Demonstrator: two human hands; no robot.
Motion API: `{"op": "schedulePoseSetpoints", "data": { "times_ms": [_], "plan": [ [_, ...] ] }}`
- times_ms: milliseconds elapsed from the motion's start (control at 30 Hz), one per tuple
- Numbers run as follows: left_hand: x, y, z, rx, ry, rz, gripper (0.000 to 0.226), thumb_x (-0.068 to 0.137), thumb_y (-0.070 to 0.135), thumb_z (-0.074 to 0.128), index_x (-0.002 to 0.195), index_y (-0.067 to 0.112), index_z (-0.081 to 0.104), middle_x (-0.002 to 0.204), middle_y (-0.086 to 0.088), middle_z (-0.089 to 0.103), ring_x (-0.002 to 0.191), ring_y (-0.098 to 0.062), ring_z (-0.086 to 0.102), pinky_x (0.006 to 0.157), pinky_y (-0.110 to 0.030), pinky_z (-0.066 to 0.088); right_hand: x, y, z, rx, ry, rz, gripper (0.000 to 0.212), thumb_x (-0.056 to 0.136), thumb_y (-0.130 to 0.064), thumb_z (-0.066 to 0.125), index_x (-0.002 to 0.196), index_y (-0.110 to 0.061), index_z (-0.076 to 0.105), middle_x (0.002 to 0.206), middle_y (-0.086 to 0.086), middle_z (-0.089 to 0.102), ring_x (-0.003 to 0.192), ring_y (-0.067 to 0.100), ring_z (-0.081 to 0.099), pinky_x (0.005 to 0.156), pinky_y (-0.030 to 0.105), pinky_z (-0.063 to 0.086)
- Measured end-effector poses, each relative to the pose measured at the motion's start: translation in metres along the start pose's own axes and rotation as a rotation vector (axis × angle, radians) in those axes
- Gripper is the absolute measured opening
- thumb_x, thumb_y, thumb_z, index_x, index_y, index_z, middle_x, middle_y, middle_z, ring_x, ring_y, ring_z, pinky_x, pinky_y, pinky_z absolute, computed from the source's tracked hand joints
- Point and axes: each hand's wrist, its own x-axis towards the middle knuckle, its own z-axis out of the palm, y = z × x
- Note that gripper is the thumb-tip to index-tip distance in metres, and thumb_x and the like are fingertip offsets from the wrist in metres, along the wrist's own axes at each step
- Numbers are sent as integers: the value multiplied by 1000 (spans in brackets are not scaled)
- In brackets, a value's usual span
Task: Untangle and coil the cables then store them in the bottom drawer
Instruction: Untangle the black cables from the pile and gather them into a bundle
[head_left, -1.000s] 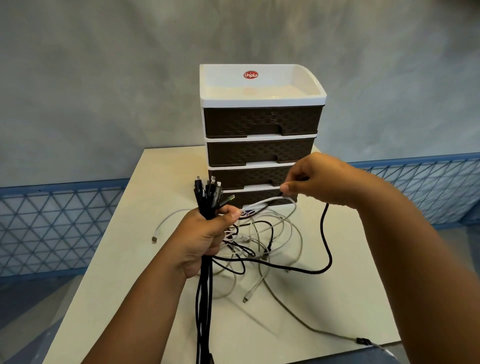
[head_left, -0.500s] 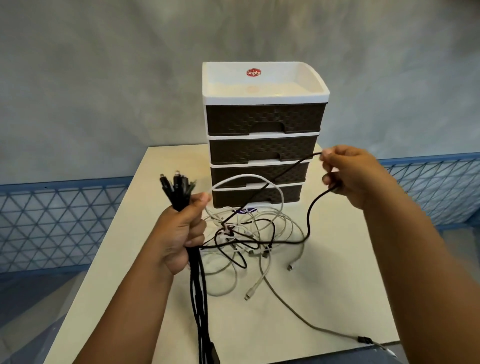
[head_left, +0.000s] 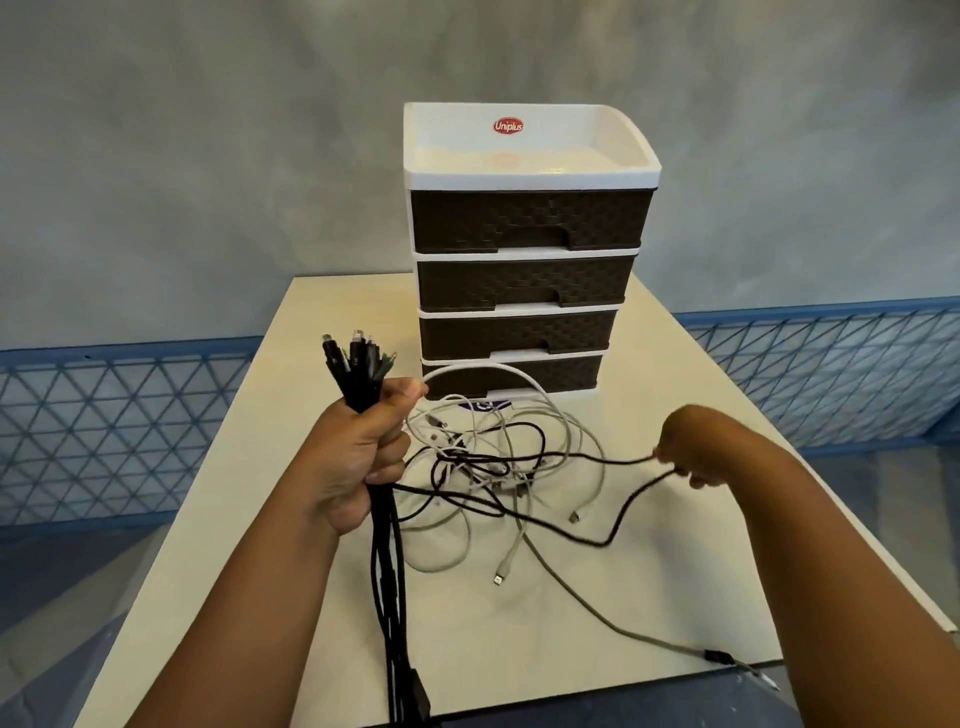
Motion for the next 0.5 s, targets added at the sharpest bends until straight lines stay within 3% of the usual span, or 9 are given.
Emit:
{"op": "schedulePoseSetpoints", "data": {
  "times_ms": [33, 100, 167, 267, 333, 400, 500],
  "plan": [
    [-2, -1, 1, 24, -25, -7, 18, 77, 26, 65, 89, 15, 59, 46, 10, 25, 36, -2, 18, 36, -14, 13, -5, -1, 6, -165, -62, -35, 34, 97, -26, 57, 117, 1, 65, 89, 9, 66, 78, 23, 63, 64, 26, 49],
    [-5, -3, 1, 68, -68, -24, 18, 76, 27, 65, 88, 15, 59, 47, 10, 24, 37, -3, 17, 38, -14, 13, -9, -5, 13, -401, -45, -138, 38, 97, -30, 57, 126, -5, 62, 117, 9, 64, 106, 23, 60, 83, 28, 48],
    [-8, -3, 0, 100, -99, -38, 20, 76, 27, 66, 89, 13, 59, 49, 9, 24, 37, -3, 17, 38, -14, 13, -8, -15, 16, -379, 57, -237, 36, 97, -30, 57, 127, -11, 63, 128, 7, 62, 116, 25, 56, 98, 32, 43],
    [-10, -3, -2, 105, -116, -46, 22, 76, 27, 66, 90, 13, 57, 49, 8, 24, 37, -3, 17, 39, -15, 12, -16, -45, 17, -24, 263, -487, 25, 96, -31, 58, 113, -17, 70, 110, 4, 68, 100, 22, 62, 89, 35, 50],
    [-12, -3, -3, 100, -120, -48, 23, 75, 27, 66, 90, 13, 57, 49, 9, 24, 37, -3, 17, 39, -15, 11, -32, -73, 19, 146, 278, -698, 21, 95, -34, 60, 104, -19, 72, 97, 0, 70, 88, 17, 63, 79, 34, 51],
    [-14, -3, -5, 98, -123, -46, 24, 75, 28, 66, 91, 13, 57, 49, 9, 24, 37, -3, 17, 38, -14, 12, -46, -98, 21, 162, 119, -846, 19, 91, -39, 64, 97, -24, 73, 89, -6, 70, 83, 13, 64, 75, 32, 53],
    [-16, -1, -8, 96, -115, -40, 26, 75, 28, 66, 93, 12, 58, 48, 9, 24, 37, -3, 18, 39, -15, 12, -45, -124, 34, -112, -139, -892, 29, 82, -52, 70, 93, -26, 76, 86, -8, 73, 82, 10, 67, 76, 33, 56]
  ]
}}
